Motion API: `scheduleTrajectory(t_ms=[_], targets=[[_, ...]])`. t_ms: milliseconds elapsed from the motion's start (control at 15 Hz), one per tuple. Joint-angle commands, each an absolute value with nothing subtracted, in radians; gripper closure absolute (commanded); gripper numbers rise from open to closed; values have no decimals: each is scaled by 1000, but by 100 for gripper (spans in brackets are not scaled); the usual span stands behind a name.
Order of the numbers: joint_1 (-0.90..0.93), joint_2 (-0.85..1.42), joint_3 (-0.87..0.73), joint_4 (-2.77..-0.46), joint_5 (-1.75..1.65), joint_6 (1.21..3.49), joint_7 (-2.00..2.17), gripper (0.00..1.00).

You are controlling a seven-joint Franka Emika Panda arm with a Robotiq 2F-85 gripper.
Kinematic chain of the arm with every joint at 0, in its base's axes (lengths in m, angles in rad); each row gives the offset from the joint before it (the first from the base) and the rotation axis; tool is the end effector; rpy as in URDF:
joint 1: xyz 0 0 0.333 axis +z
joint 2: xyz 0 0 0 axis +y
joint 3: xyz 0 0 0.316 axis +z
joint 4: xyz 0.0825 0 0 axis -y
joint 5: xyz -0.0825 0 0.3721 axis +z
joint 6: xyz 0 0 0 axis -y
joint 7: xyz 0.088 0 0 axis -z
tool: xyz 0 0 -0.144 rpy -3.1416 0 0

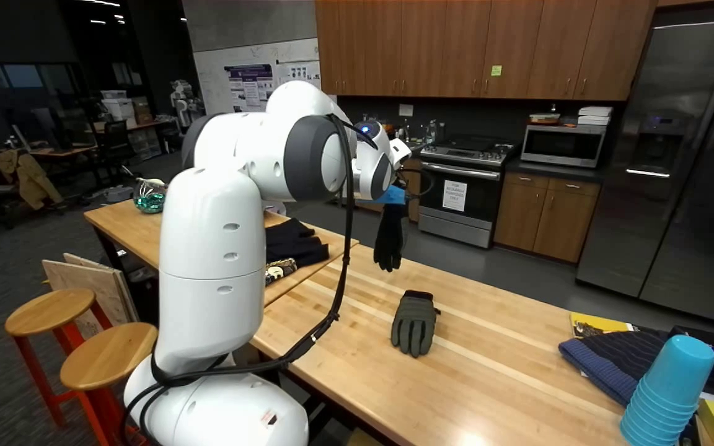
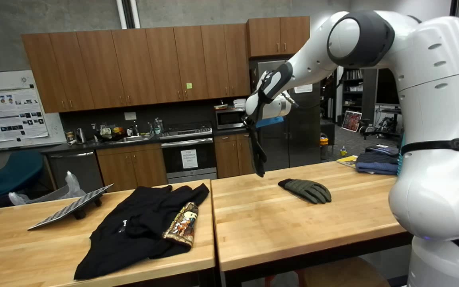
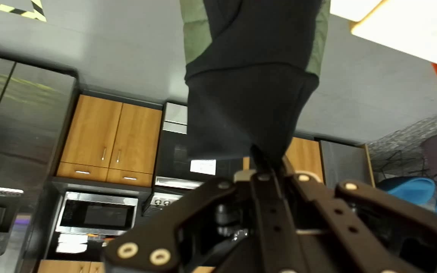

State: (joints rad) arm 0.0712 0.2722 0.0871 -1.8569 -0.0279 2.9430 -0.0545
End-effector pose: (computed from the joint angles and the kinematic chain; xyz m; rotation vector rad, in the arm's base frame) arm 0.6806 0.1052 0.4538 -2.8254 -0.3185 -1.2254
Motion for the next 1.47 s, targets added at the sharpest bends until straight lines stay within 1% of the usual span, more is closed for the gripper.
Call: scheduleTrajectory(t_ms=[0,333,533,667,867,1133,1333,1400], targets=[[97,318,130,-1781,-28,2931,-86,99],[82,352,231,-1745,18,2977,-129,99],[42,370,307,-1758,91,3081,-167,99],[-12,392,389,-1766,144,3162,-209,99],[-139,463,563,-1764,182,3287,-253,99],[-358,571,794,-1810,127,3377,-254,99],[-524,630,901,-1915,65,3462,-254,99],[-568,643,911,-1954,46,3492,-248,99]])
